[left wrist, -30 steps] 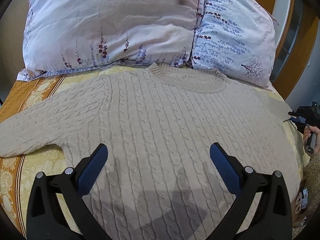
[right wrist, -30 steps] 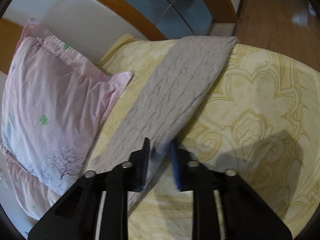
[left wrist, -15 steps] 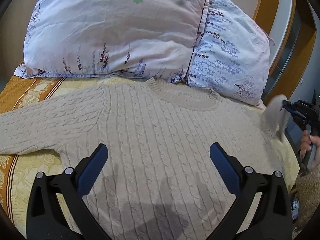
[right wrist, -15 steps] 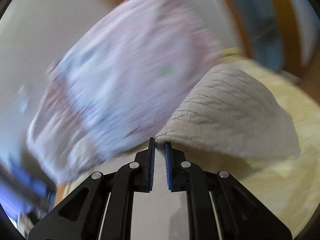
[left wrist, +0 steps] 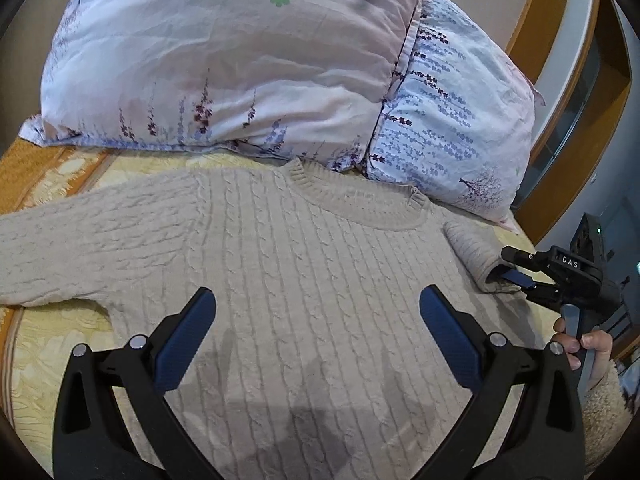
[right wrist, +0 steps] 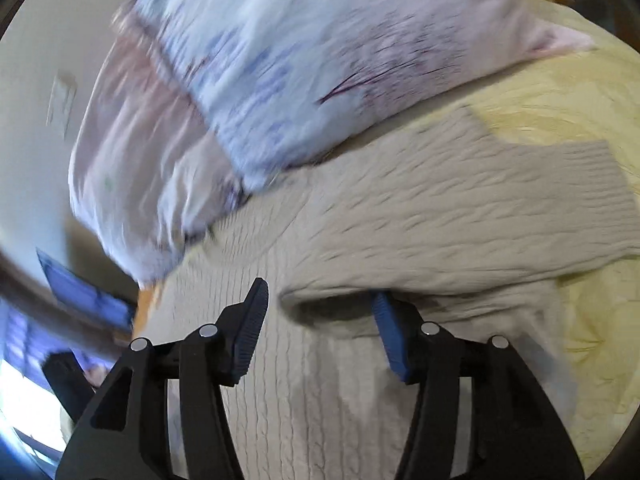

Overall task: Fold small clothes
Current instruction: 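Fold the held sleeve across the sweater back and open the right tool, then grasp the other sleeve with the left tool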

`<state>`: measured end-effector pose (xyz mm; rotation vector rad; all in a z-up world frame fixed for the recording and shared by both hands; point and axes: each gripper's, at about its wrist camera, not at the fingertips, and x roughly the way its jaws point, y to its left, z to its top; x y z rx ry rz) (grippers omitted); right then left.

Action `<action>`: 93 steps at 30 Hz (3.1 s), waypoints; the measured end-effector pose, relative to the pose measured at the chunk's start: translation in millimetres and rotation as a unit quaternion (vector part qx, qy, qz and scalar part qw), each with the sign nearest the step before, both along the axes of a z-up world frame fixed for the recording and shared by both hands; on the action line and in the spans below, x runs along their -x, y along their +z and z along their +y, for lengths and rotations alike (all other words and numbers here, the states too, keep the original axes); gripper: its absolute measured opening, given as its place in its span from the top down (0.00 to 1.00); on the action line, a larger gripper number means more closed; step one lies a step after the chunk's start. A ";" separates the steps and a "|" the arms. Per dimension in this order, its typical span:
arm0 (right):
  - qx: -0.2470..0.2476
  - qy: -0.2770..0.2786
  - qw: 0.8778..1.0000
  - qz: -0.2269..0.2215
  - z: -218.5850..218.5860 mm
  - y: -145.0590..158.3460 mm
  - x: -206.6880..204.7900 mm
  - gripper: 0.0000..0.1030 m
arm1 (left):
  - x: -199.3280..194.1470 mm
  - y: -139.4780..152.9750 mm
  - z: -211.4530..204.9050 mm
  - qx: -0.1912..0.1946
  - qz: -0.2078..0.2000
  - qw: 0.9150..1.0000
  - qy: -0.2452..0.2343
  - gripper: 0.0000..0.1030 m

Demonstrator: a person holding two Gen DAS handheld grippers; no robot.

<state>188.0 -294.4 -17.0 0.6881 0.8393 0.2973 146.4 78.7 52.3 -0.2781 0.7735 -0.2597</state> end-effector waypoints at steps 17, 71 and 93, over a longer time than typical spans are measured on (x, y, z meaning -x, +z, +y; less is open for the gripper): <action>0.055 -0.165 0.985 -0.009 -61.9 14.2 3.9 0.90 | -22.7 -15.8 8.4 0.113 0.053 0.991 -0.038 0.02; -0.002 -0.195 0.981 0.012 -37.9 -24.3 58.9 0.43 | 35.5 -34.3 151.5 0.247 0.069 0.948 0.188 0.35; 0.064 -0.106 0.992 -0.034 1.9 -25.9 65.3 0.43 | 79.1 -61.4 339.3 0.335 0.045 0.831 0.441 0.76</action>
